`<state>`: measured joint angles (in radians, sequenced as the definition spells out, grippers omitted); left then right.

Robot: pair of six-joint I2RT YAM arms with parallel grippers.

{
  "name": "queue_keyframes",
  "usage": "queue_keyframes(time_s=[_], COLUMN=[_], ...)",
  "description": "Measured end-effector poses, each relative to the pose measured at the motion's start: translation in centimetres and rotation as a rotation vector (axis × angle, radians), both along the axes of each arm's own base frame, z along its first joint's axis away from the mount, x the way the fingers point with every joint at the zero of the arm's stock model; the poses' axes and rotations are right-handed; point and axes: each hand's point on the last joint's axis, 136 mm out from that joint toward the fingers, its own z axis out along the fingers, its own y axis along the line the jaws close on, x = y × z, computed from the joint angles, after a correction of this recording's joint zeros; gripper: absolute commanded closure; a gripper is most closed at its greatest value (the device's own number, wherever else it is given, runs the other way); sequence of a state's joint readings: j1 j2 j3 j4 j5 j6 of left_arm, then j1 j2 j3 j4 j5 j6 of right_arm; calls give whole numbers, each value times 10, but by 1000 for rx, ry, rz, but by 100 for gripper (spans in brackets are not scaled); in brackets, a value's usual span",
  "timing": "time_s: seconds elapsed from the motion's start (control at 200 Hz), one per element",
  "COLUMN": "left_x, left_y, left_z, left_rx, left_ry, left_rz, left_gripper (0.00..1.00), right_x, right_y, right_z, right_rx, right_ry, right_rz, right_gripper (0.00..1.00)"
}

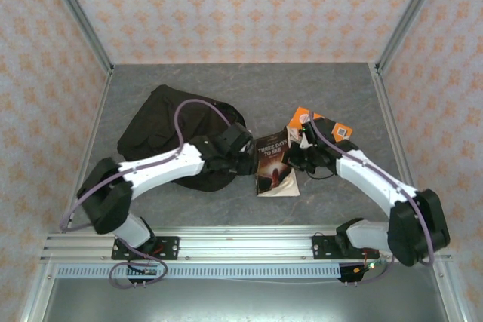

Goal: Pack the student bag
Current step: Pass the book.

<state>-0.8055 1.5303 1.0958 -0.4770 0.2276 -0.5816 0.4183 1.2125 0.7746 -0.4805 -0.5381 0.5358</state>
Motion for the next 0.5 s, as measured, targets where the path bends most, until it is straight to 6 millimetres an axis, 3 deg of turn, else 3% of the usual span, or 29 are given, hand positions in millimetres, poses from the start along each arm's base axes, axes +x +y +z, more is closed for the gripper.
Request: queue_keyframes(time_s=[0.1, 0.19, 0.33, 0.495], left_x=[8, 16, 27, 30], left_y=[6, 16, 22, 0], left_z=[44, 70, 88, 106], left_rx=[-84, -161, -278, -456], left_ry=[-66, -90, -64, -23], left_rz=[38, 87, 153, 136], left_gripper=[34, 28, 25, 25], right_x=[-2, -4, -10, -16], right_y=[-1, 1, 11, 25], right_z=[27, 55, 96, 131], right_rx=[38, 97, 229, 372], right_ry=[-74, -154, -248, -306], right_rz=[-5, -9, 12, 59], right_gripper=[100, 100, 100, 100])
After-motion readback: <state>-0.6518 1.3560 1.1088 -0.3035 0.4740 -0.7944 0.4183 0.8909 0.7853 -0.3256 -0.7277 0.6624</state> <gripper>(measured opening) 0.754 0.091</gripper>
